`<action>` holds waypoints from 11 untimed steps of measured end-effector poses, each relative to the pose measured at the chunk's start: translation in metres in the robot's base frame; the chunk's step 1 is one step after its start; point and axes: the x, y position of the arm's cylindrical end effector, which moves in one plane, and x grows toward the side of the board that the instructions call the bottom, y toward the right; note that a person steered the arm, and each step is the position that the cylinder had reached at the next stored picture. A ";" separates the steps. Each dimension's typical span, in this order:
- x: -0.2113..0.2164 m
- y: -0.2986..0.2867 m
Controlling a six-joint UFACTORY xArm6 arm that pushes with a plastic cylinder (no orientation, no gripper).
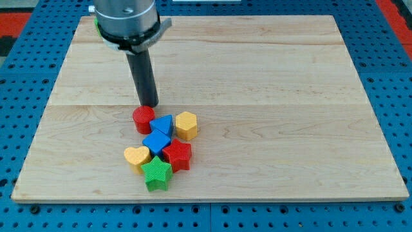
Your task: Adjust the green circle at the top left corner
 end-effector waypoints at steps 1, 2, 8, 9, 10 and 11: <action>-0.099 -0.005; -0.188 -0.029; -0.192 -0.176; -0.217 -0.118; -0.195 -0.057; -0.164 -0.065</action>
